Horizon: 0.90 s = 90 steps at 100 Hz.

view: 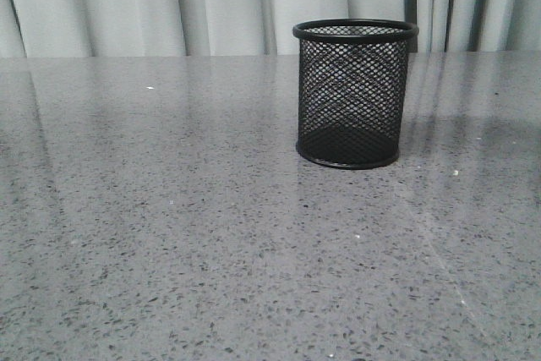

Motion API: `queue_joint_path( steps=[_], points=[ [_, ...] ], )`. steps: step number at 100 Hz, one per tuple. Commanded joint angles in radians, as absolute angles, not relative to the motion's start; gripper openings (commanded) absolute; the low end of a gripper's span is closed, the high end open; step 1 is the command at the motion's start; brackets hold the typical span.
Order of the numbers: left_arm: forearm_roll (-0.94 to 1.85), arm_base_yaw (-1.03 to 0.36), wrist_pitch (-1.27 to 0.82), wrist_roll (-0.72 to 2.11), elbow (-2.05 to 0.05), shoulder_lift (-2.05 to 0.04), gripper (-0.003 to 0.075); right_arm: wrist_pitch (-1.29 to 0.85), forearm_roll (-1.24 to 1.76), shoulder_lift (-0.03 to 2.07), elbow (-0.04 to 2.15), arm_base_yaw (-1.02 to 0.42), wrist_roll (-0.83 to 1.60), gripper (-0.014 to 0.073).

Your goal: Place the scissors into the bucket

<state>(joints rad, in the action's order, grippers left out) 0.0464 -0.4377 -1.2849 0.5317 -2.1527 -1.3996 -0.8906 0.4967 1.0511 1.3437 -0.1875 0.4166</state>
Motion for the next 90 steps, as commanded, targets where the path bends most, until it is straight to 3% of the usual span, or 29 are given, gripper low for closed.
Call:
queue_joint_path(
  steps=[1, 26, 90],
  points=[
    [0.056, -0.427, -1.272, 0.515, -2.18, -1.355, 0.0385, -0.926, 0.46, 1.061, 1.425, -0.177, 0.39, -0.005],
    [0.055, -0.427, -1.272, 0.515, -2.18, -1.323, 0.0385, -1.217, 0.42, 1.211, 1.594, -0.177, 0.345, -0.005],
    [0.055, -0.427, -1.272, 0.515, -2.18, -1.317, 0.0385, -1.186, 0.357, 1.355, 1.621, -0.236, 0.344, -0.005]
  ],
)
